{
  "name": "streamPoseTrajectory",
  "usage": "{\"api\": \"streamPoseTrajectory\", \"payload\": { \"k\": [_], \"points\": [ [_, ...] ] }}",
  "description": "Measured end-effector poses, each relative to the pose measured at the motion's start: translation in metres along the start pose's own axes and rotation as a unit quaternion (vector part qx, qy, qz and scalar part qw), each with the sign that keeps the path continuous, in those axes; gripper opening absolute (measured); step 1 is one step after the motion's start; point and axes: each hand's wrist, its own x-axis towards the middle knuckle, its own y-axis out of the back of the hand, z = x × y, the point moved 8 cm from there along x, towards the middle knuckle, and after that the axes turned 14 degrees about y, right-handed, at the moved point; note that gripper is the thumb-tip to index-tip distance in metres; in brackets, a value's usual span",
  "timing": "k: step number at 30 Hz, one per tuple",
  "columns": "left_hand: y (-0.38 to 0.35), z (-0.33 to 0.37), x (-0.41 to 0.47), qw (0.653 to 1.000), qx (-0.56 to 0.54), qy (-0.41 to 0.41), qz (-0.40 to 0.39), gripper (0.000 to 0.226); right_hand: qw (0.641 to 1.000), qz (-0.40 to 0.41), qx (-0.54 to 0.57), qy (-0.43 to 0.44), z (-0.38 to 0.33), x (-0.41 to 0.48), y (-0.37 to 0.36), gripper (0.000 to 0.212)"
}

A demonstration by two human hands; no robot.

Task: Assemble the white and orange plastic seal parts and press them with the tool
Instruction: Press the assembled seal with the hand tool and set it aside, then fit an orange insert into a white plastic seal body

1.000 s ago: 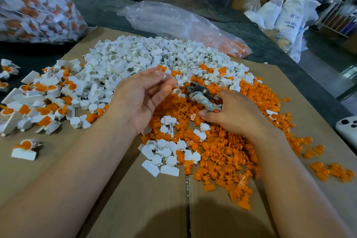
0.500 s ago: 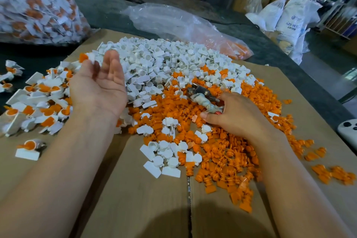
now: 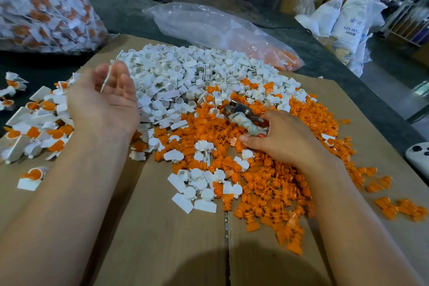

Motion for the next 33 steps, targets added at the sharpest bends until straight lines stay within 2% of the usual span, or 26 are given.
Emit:
{"api": "streamPoseTrajectory", "payload": {
  "k": [2, 4, 7, 9, 11, 13, 15, 19, 24, 33],
  "points": [
    [-0.009, -0.004, -0.013, 0.995, 0.088, -0.028, 0.03, 0.008, 1.0, -0.005, -0.001, 0.0, 0.0, 0.0, -0.001, 0.073],
    [-0.026, -0.01, -0.028, 0.964, 0.251, -0.068, 0.051, 0.003, 1.0, -0.01, -0.003, -0.005, 0.0, -0.001, -0.001, 0.077],
    [-0.044, -0.022, -0.038, 0.867, 0.479, -0.129, 0.046, 0.012, 1.0, -0.011, -0.001, -0.008, 0.0, -0.002, 0.0, 0.079],
    [-0.052, -0.03, -0.042, 0.776, 0.603, -0.178, 0.045, 0.007, 1.0, -0.01, 0.003, -0.009, 0.0, -0.002, 0.0, 0.08],
    [-0.057, -0.037, -0.044, 0.699, 0.681, -0.215, 0.041, 0.005, 1.0, -0.006, 0.007, -0.009, 0.0, -0.002, 0.001, 0.08],
    [-0.059, -0.044, -0.045, 0.647, 0.727, -0.228, 0.037, 0.01, 1.0, -0.003, 0.009, -0.011, 0.001, -0.003, 0.001, 0.081],
    [-0.059, -0.045, -0.043, 0.615, 0.751, -0.234, 0.044, 0.016, 1.0, -0.001, 0.012, -0.014, 0.002, -0.003, 0.001, 0.082],
    [-0.055, -0.046, -0.039, 0.581, 0.781, -0.219, 0.063, 0.025, 1.0, 0.0, 0.015, -0.017, 0.004, -0.002, 0.0, 0.082],
    [-0.054, -0.048, -0.037, 0.549, 0.806, -0.211, 0.068, 0.021, 1.0, -0.006, 0.014, -0.022, 0.006, -0.002, -0.002, 0.085],
    [-0.051, -0.046, -0.036, 0.567, 0.792, -0.215, 0.069, 0.017, 0.999, -0.008, 0.018, -0.031, 0.006, -0.002, -0.003, 0.091]
  ]
}}
